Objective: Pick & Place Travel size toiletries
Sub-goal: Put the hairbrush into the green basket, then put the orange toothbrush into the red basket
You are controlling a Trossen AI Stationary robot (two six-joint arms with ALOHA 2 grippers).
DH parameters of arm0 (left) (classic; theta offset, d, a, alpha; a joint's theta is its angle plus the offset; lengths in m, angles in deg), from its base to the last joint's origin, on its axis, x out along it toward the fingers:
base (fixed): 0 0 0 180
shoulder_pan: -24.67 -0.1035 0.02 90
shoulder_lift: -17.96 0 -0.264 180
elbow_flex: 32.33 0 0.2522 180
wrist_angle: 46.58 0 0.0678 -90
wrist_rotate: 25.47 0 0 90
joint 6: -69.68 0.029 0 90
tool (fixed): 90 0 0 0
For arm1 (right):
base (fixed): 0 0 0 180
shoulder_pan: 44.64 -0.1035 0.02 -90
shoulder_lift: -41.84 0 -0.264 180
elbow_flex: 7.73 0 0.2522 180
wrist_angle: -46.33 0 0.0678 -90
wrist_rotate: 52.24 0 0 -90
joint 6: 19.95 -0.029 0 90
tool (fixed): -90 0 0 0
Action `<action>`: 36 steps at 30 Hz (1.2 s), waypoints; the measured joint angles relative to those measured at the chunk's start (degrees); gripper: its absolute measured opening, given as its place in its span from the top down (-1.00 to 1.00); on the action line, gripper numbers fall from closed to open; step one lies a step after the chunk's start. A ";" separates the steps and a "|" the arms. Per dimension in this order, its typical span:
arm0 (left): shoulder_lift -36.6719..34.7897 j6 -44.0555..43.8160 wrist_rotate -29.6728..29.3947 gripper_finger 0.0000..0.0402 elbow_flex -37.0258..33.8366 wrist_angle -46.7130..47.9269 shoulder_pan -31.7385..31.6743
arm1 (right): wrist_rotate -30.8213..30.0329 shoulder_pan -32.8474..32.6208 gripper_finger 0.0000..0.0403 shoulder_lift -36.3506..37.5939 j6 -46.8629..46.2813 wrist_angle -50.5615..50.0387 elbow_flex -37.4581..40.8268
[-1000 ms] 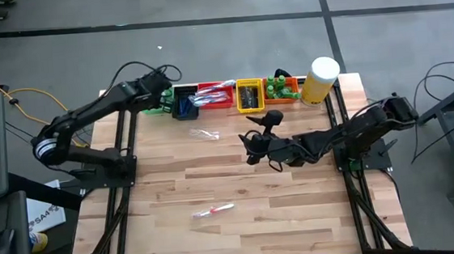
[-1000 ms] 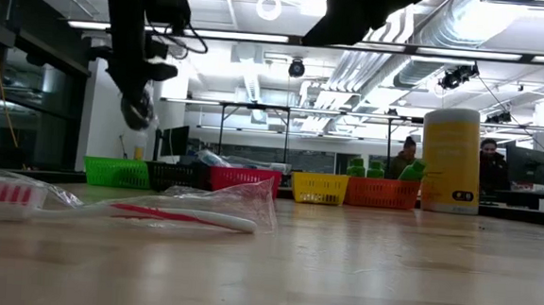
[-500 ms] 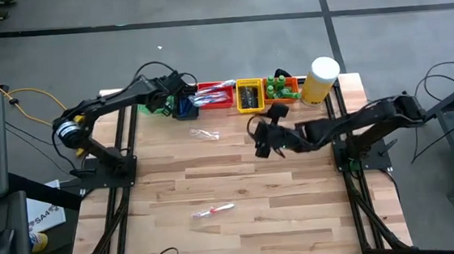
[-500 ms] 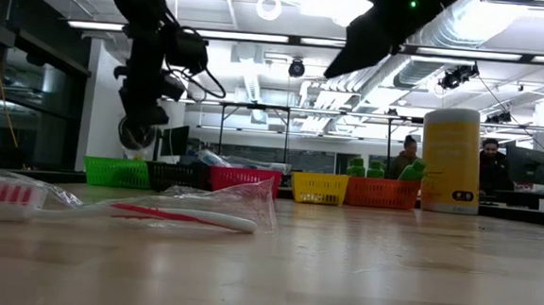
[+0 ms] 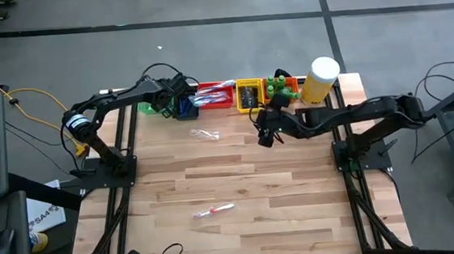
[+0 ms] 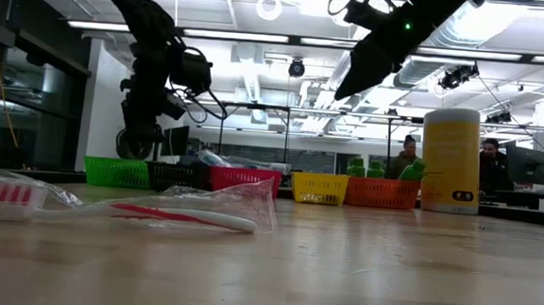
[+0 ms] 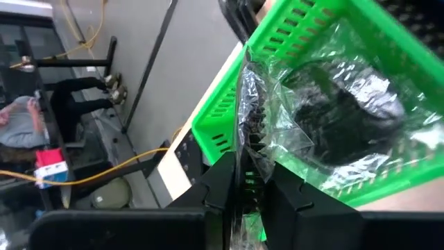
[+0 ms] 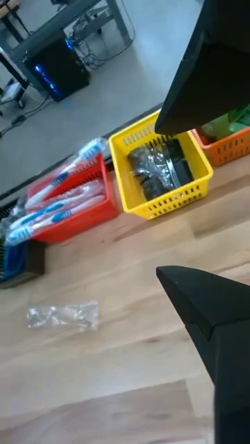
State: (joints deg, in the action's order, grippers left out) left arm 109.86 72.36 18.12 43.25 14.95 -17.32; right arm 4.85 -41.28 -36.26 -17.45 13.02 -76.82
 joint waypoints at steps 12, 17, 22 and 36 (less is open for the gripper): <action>0.00 0.70 0.05 0.10 1.84 3.48 0.00 | 5.59 7.66 -0.58 0.17 2.84 0.60 0.00; -0.18 -1.33 -0.52 -0.09 1.90 5.77 0.00 | 10.91 10.73 -0.58 0.20 3.78 1.47 0.00; -2.37 -6.05 1.39 -0.11 1.90 10.17 0.00 | 22.45 12.13 -0.58 0.17 6.01 2.57 0.00; -17.08 -17.12 16.33 -0.11 1.90 18.16 15.38 | 26.91 5.68 -0.58 0.17 3.25 -0.48 0.00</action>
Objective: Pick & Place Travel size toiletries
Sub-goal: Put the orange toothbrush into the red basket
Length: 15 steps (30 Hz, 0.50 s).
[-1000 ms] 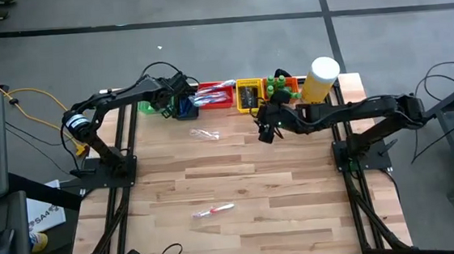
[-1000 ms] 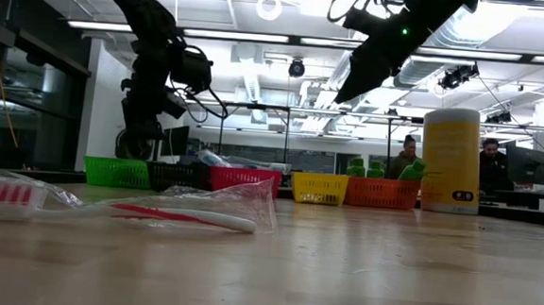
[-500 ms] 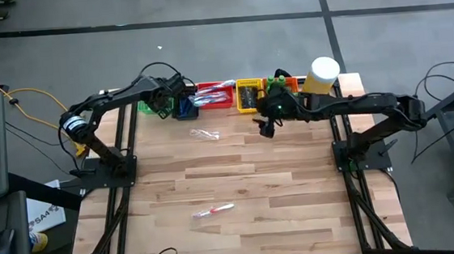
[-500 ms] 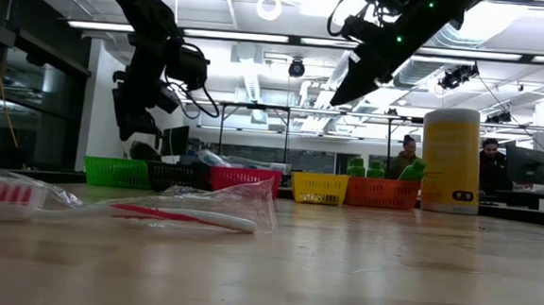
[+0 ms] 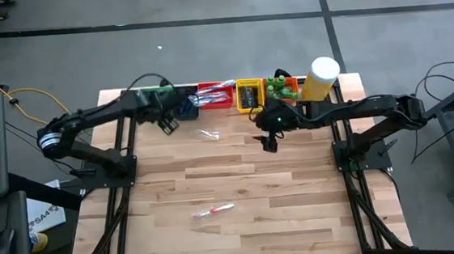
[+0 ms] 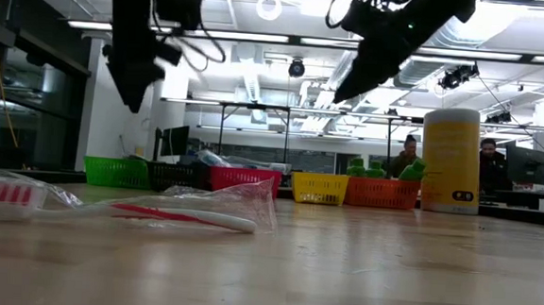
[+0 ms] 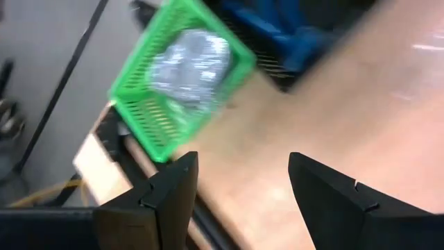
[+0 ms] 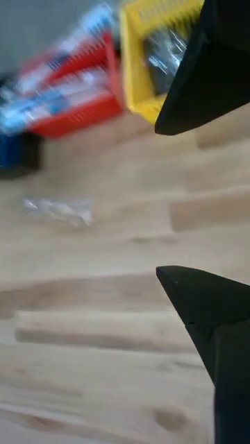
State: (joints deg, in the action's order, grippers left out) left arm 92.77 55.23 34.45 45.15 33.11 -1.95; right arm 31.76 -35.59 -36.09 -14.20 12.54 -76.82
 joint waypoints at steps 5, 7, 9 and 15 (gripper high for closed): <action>-1.67 -9.78 1.14 -0.11 0.00 2.77 13.80 | -0.99 -3.51 -0.58 0.92 -4.55 -2.57 3.73; -1.65 -13.58 1.22 -0.11 -0.02 3.03 19.74 | -1.48 -5.17 -0.58 2.07 -6.40 -0.87 7.08; -1.39 -16.85 1.29 -0.11 -0.04 2.18 25.20 | -1.76 -7.00 -0.58 3.69 -8.91 2.30 10.54; 0.79 -22.07 3.67 -0.11 -0.09 -5.77 38.91 | -6.71 -14.88 -0.58 9.34 -16.07 9.27 18.15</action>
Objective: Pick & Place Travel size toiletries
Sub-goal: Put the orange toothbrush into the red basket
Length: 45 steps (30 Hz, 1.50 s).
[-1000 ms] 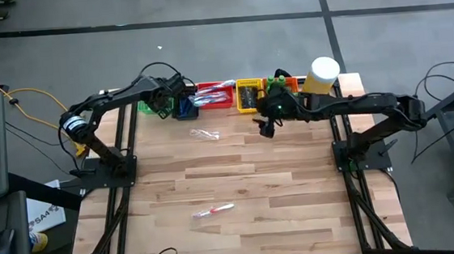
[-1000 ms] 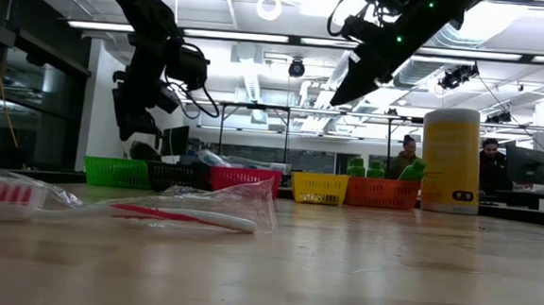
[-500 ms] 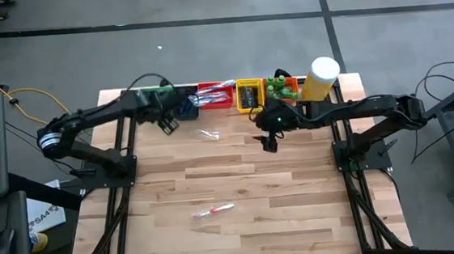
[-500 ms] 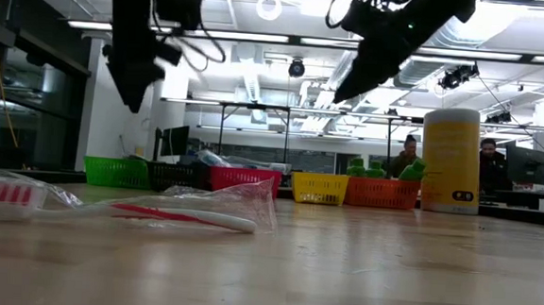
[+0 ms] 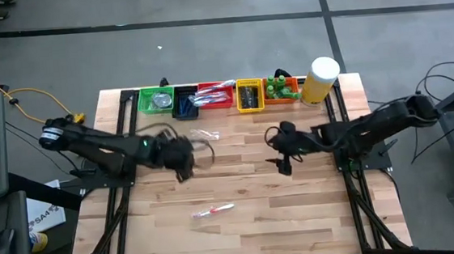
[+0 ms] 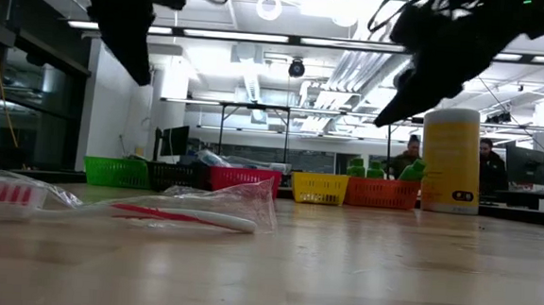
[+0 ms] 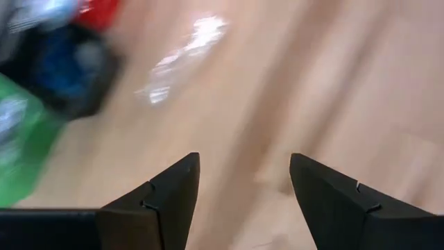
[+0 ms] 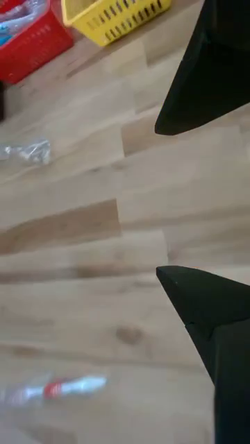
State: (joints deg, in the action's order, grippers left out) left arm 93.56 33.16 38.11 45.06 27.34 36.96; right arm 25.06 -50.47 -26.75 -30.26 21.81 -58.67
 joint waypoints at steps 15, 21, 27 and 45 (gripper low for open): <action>17.16 -0.27 6.50 -0.11 -0.02 -17.20 17.05 | -16.67 -22.17 -0.58 1.59 -13.23 2.68 3.06; 20.46 -4.03 11.04 -0.11 0.07 -20.45 18.11 | -21.21 -27.50 -0.58 1.59 -16.95 2.73 3.05; 21.51 -4.56 15.17 -0.13 0.07 -24.38 19.01 | -23.24 -30.21 -0.58 1.57 -19.73 2.22 3.05; 27.49 -9.24 20.28 -0.39 0.09 -26.10 20.84 | -23.43 -30.68 -0.58 1.52 -19.92 1.68 3.05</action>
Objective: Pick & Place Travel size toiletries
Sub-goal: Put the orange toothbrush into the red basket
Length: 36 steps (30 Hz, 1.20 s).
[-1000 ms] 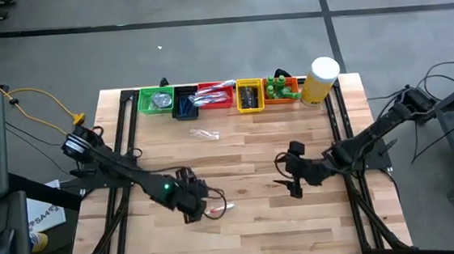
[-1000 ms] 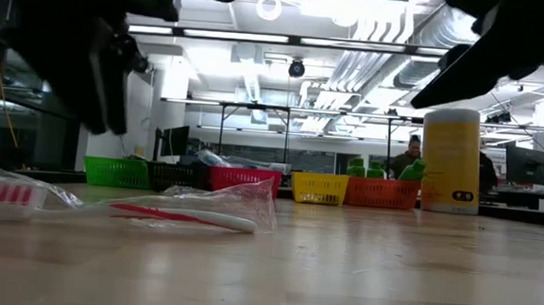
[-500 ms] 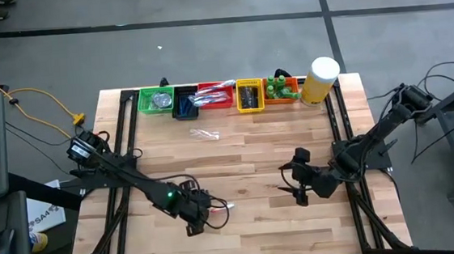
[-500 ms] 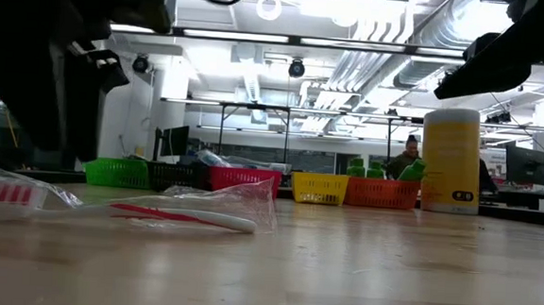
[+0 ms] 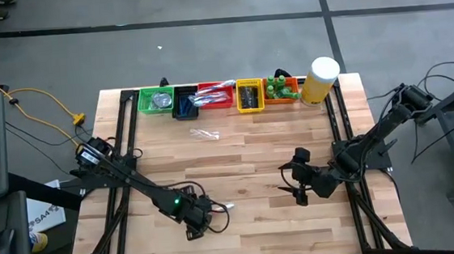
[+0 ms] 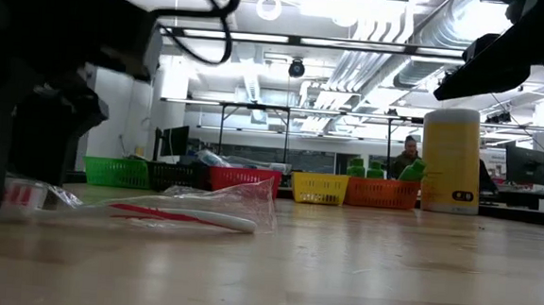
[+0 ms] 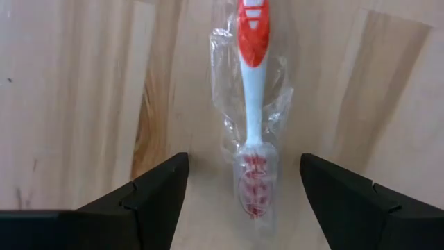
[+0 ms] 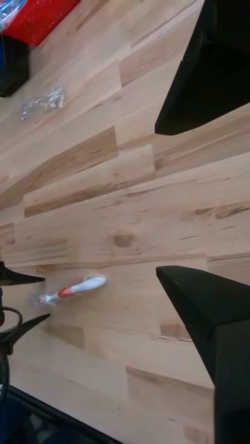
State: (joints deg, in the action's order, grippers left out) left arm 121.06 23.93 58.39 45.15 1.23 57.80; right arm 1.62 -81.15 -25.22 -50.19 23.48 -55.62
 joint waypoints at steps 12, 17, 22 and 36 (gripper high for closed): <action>2.33 -1.07 0.95 -0.04 0.13 1.27 0.02 | 0.01 0.00 -0.58 0.00 -0.16 -0.12 0.00; 2.40 -2.47 1.39 0.40 0.04 2.12 -0.07 | 0.01 0.00 -0.58 0.00 -0.17 -0.15 0.00; 2.40 -2.31 2.98 0.75 0.11 1.23 -0.13 | 0.01 0.00 -0.58 0.00 -0.18 -0.14 0.00; -2.96 1.40 -15.51 0.75 8.53 24.99 -6.04 | -2.24 0.00 -0.58 -0.02 0.02 -0.12 0.00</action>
State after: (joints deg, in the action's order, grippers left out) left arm 118.10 25.32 42.88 53.68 26.23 51.75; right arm -0.61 -81.15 -25.25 -50.16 23.36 -55.62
